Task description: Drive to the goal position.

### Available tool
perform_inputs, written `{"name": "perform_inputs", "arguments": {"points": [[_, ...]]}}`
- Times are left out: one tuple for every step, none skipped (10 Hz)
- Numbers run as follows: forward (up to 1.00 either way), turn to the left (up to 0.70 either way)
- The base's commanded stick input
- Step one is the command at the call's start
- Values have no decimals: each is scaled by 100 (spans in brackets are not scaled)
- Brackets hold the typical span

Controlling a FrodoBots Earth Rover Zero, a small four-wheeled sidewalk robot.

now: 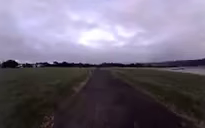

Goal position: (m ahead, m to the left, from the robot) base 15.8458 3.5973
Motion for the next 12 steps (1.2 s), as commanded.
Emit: {"name": "perform_inputs", "arguments": {"points": [[50,0],[50,0],[50,0],[50,0],[50,0],[50,0],[50,0],[50,0],[50,0],[50,0],[50,0],[50,0]]}}
